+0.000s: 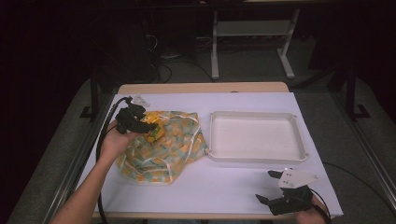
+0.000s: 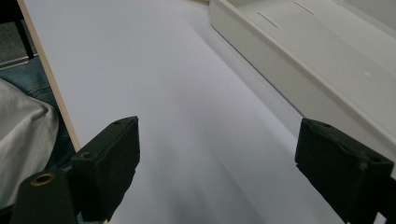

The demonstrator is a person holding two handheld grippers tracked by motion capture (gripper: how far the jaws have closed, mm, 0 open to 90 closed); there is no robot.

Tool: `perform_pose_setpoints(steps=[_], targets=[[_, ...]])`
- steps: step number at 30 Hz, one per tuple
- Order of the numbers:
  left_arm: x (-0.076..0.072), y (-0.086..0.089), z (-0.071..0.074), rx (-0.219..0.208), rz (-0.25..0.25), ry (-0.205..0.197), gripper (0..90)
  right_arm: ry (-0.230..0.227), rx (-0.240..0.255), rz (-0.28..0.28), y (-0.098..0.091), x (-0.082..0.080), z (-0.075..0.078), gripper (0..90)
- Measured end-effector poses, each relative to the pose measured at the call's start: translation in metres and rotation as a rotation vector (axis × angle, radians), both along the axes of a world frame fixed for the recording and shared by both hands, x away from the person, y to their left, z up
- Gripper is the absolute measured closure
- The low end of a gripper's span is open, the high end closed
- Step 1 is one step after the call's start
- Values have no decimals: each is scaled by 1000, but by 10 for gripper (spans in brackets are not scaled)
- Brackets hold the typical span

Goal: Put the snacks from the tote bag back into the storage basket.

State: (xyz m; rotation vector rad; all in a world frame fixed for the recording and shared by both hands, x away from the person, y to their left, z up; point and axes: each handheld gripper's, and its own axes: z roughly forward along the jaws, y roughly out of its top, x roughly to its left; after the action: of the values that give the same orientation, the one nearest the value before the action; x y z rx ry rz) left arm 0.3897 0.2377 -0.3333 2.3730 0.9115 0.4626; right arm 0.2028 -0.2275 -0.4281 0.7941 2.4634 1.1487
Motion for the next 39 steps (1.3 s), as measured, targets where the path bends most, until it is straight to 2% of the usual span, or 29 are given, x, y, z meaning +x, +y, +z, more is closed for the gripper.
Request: perform_pose_setpoints(steps=[1, 7, 11, 15, 16, 24, 29, 39], targets=[[0, 0, 2, 6, -7, 0, 502, -5, -5, 2, 0, 0, 0, 135], [-1, -3, 9, -22, -15, 2, 501, 2, -1, -2, -1, -1, 0, 134], [-1, -7, 15, -11, -28, -14, 502, -1, -2, -1, -1, 0, 0, 135], [-2, -10, 21, -21, -38, -23, 502, 4, 5, -4, 0, 0, 0, 135], [-2, -10, 23, -6, -48, -23, 502, 1, 3, -3, 0, 0, 0, 135], [-5, -19, 34, -28, -69, -29, 502, -1, -1, 1, 0, 0, 0, 135], [-6, -25, 39, -15, -92, -39, 501, 1, -1, 2, 0, 0, 0, 135], [-10, -38, 45, -27, -116, -35, 501, 6, 7, -6, -1, -1, 0, 134]])
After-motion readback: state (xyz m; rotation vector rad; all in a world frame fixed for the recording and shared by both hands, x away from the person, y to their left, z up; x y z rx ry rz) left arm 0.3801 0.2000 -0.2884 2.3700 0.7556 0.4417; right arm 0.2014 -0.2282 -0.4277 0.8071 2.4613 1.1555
